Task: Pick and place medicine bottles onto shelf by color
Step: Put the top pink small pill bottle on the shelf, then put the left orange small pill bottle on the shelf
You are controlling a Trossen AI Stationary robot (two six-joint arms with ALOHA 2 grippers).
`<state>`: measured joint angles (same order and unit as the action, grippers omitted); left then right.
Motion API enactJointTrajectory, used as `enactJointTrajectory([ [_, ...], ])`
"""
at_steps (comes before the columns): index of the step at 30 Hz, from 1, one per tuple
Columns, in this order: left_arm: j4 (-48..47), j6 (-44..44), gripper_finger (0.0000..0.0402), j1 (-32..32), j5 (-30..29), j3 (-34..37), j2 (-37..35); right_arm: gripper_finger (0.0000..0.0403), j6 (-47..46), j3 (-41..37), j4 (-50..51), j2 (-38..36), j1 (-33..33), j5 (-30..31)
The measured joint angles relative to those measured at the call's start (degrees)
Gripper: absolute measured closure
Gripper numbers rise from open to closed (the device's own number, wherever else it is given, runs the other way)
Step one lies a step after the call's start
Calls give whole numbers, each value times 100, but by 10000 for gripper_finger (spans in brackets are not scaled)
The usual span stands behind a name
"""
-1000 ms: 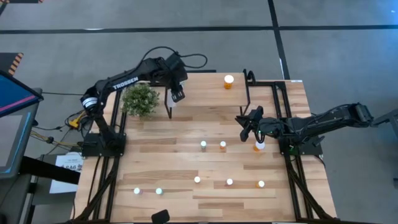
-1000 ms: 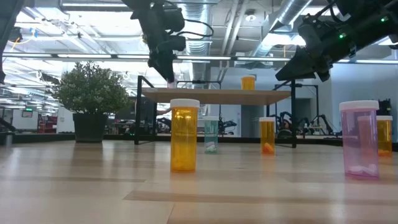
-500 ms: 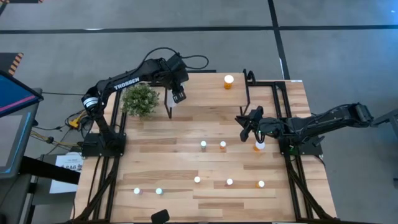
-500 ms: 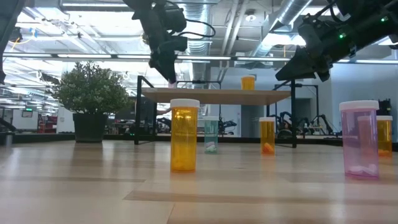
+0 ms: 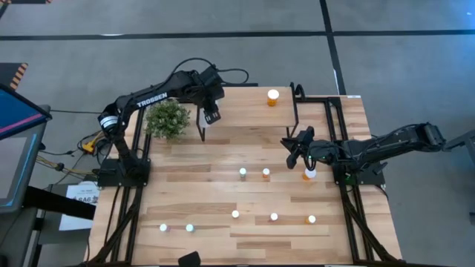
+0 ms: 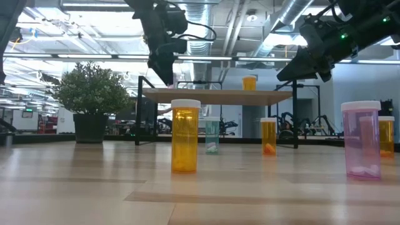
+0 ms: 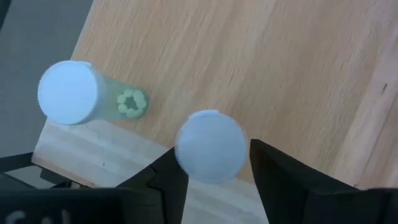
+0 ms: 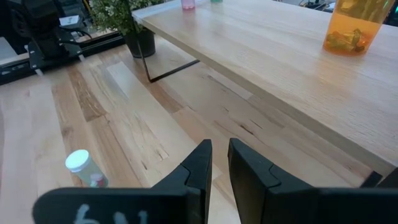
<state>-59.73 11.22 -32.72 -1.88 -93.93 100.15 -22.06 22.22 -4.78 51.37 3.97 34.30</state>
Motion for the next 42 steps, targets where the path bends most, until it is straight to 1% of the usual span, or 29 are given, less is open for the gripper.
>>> enactJointTrajectory([
  [5,-83,43,241,17,-297,0,-181,327,0,-1,0,0,2,0],
  [11,-107,-14,241,17,-344,-2,-596,327,0,-1,0,0,1,0],
  [13,-156,-118,241,25,-249,-2,-787,327,1,0,1,0,1,0],
  [17,-345,-385,241,209,216,22,-1195,327,0,-2,0,0,0,0],
  [20,-368,-517,241,612,288,143,-1529,327,2,-1,1,0,0,0],
  [24,-150,-803,241,1377,242,619,-2022,327,2,0,0,0,0,0],
  [28,324,-1325,241,2206,-21,1354,-2482,327,2,-1,0,0,2,0],
  [32,831,-1842,241,2904,-30,2225,-2824,327,2,-2,-16,0,0,0],
  [37,1166,-2421,241,3563,53,3114,-2895,327,1,-1,-2,0,1,0],
  [39,1197,-2604,241,3758,124,3349,-2840,327,1,-2,-2,-1,0,0],
  [42,1109,-2969,241,4013,67,3569,-2666,327,2,-2,0,0,2,0],
])
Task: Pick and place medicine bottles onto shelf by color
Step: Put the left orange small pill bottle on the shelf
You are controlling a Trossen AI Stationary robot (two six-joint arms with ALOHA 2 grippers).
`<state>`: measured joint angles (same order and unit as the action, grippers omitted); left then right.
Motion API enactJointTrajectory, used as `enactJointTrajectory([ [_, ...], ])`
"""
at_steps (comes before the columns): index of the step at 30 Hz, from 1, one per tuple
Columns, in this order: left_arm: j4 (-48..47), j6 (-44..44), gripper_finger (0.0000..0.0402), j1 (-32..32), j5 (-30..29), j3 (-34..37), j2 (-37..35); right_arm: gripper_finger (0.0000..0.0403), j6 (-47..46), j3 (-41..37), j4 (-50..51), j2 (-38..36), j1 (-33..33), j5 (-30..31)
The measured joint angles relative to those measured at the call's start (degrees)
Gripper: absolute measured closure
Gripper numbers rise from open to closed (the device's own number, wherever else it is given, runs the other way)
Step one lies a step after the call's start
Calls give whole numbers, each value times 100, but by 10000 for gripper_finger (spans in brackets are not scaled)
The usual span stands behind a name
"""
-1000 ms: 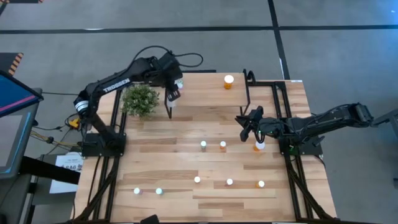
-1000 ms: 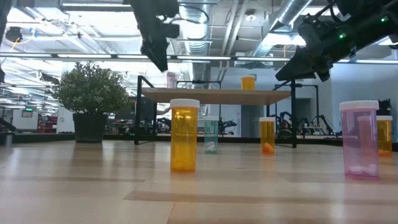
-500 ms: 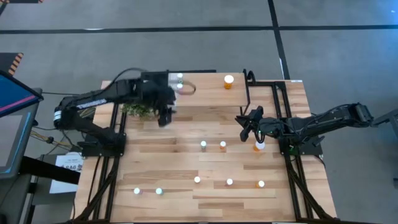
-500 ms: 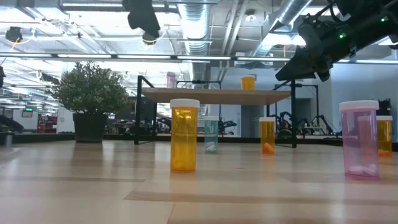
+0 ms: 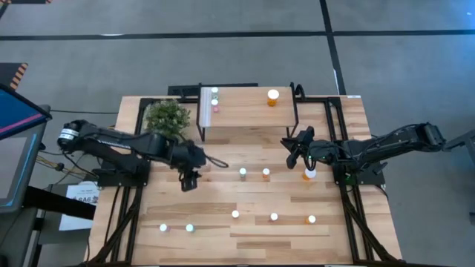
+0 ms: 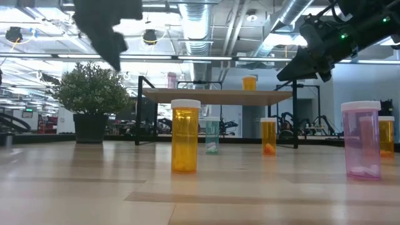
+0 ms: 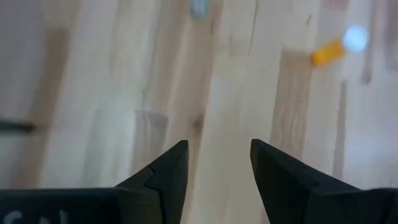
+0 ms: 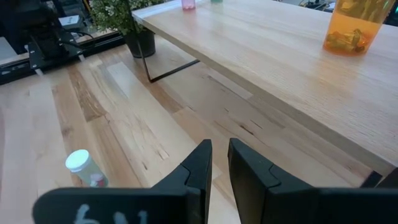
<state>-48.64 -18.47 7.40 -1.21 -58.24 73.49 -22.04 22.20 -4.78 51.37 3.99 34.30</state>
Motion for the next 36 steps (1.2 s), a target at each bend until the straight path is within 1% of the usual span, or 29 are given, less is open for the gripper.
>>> enactJointTrajectory([
  [6,65,-548,241,615,102,-12,464,327,-1,2,-9,0,-2,0],
  [16,98,-1192,241,1282,43,-614,1187,327,0,0,0,0,-2,0],
  [19,129,-1602,241,1493,32,-631,1214,327,0,0,-5,0,-2,0],
  [23,210,-2411,241,1732,-173,-646,1207,327,0,0,-15,-2,-2,0],
  [25,489,-2612,241,1820,-360,-646,1223,327,-2,2,2,0,-2,0],
  [28,1266,-2526,241,1876,-575,-646,1433,327,-1,1,-4,-1,-2,0],
  [32,2287,-1885,241,1781,-559,-738,1902,327,0,2,-1,0,-2,0],
  [36,2483,-1281,241,1680,-576,-1093,2443,327,-2,1,-3,-2,-1,0],
])
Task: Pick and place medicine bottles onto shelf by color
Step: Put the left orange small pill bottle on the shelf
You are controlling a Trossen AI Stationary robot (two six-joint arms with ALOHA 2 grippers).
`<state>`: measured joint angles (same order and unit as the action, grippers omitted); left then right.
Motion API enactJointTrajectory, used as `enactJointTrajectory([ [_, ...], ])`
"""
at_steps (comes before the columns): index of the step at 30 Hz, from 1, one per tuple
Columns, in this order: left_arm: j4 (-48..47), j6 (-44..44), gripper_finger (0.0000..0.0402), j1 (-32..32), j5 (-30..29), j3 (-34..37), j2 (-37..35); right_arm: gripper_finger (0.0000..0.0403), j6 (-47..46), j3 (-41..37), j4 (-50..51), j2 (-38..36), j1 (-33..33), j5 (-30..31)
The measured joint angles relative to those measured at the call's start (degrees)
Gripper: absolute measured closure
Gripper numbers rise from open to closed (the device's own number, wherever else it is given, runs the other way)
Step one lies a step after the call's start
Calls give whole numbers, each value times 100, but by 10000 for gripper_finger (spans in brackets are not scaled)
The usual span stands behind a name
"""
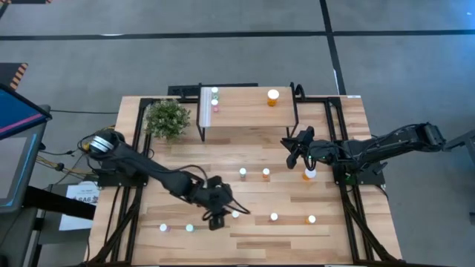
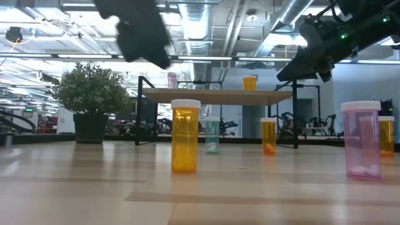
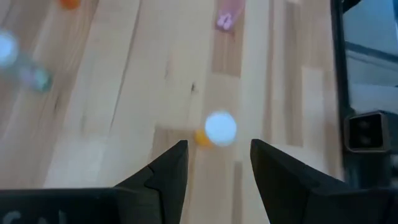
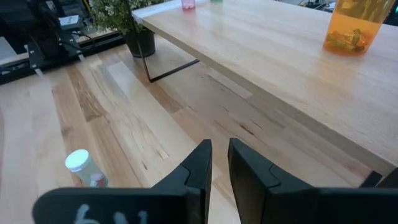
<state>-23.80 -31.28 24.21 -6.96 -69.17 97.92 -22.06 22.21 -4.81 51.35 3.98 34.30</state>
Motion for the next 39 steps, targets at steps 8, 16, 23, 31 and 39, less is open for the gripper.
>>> enactJointTrajectory([
  [8,-139,296,205,-26,37,-627,620,327,1,0,-18,0,0,0],
  [16,-428,442,137,14,-343,-646,628,327,0,-1,-2,0,-1,0],
  [23,-95,563,123,92,-256,-646,1020,327,2,-1,0,0,-1,0],
  [31,-66,594,122,90,-356,-646,1081,327,1,-1,1,0,0,0],
  [39,230,601,122,90,-125,-644,1287,327,0,0,2,0,0,0],
])
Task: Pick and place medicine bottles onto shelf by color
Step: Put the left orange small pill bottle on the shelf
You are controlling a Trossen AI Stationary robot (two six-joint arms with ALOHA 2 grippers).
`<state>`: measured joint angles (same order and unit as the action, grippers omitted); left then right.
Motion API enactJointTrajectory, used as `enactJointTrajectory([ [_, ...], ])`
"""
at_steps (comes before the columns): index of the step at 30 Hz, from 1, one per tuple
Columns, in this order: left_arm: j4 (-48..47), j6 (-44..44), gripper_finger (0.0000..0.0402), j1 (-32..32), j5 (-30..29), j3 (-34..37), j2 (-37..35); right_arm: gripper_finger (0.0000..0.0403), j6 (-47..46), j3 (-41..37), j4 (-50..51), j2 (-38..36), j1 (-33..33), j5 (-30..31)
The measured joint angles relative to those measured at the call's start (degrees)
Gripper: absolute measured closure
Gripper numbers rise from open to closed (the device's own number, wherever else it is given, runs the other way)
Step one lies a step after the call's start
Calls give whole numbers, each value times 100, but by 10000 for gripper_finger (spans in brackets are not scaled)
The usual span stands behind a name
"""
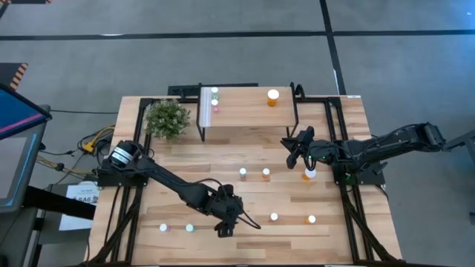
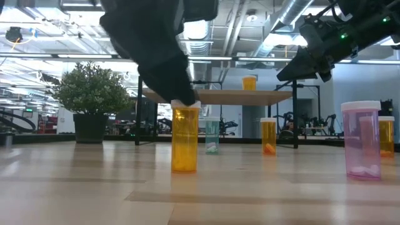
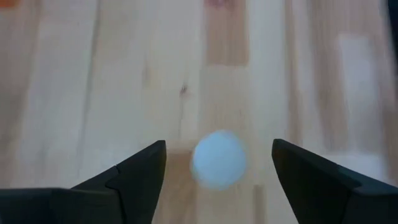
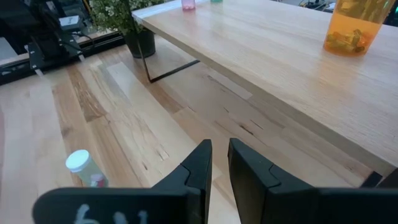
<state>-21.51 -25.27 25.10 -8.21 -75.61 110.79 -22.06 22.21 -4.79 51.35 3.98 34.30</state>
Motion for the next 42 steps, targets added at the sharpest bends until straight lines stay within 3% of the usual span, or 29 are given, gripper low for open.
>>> enactJointTrajectory([
  [6,-31,2,137,0,-65,0,2,327,1,1,-7,0,0,0],
  [17,-108,19,249,0,30,0,2,327,2,-1,1,0,-1,0],
  [25,-132,-23,299,-107,52,0,-20,327,0,1,1,0,-1,0],
  [32,-465,-73,302,-371,346,0,-332,327,0,1,-22,2,1,0],
  [42,-2027,226,299,-1229,-440,-411,-1732,327,0,1,-1,0,-1,0],
])
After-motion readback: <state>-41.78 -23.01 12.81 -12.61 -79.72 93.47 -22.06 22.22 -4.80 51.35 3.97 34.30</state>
